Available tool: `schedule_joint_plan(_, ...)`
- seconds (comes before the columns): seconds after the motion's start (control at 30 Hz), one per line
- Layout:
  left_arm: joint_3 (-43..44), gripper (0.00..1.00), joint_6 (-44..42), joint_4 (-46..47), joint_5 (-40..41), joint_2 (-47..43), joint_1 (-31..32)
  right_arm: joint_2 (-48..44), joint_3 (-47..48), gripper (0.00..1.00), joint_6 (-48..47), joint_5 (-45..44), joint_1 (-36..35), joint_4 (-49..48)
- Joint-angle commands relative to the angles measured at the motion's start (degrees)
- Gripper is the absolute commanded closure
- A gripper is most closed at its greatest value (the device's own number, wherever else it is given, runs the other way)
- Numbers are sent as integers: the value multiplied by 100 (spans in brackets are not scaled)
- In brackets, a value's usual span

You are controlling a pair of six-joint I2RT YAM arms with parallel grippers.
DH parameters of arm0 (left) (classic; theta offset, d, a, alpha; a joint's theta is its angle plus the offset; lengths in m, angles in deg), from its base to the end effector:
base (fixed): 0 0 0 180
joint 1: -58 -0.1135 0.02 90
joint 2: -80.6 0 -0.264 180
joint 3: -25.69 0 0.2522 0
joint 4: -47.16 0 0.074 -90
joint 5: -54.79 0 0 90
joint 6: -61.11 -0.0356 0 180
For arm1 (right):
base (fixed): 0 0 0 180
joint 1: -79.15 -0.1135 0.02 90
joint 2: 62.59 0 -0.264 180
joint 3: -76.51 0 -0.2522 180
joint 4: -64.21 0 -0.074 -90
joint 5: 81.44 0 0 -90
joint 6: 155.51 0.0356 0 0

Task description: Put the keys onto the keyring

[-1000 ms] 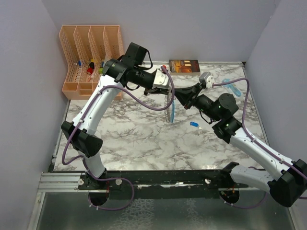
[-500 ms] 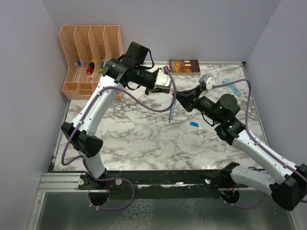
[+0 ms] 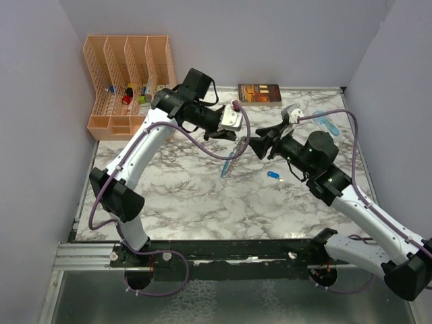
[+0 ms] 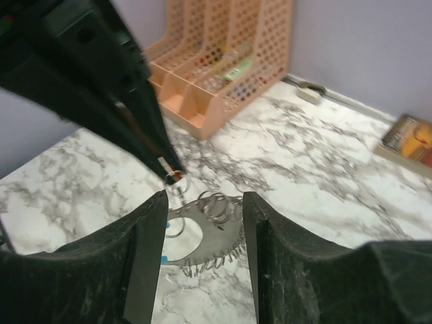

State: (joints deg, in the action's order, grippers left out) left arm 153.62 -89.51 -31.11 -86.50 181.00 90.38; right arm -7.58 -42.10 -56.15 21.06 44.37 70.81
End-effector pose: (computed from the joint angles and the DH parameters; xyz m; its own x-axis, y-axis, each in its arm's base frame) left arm 0.2826 -0.2121 0.4152 0.3344 0.4332 -0.8370 0.9387 -0.2320 0.2550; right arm 0.1829 0.1364 0.3574 -0.1226 0.1082 -0.9865 -0.7244 0.6697 0.1635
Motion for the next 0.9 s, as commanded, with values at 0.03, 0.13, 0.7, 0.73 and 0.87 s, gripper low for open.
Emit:
schedule_joint_plan(0.03, -788, 100, 7, 470, -120, -486, 23, 664, 746, 52, 176, -1418, 323, 2048)
schedule_joint_plan(0.13, -1540, 100, 197, 1044, -231, -697, 23, 974, 726, 55, 584, -1161, 860, 2564)
schedule_joint_plan(0.7, -3879, 100, 439, 3602, 673, -454, -1059, 2443, 585, 36, 557, 607, 1809, 2625)
schedule_joint_plan(0.73, -3854, 100, 404, 3618, 741, -371, -1171, 2464, 548, 35, 440, 843, 1809, 2527)
schedule_joint_plan(0.87, -3686, 86, 336, 3562, 833, 37, -1441, 2522, 553, 42, 237, 1516, 1781, 2414)
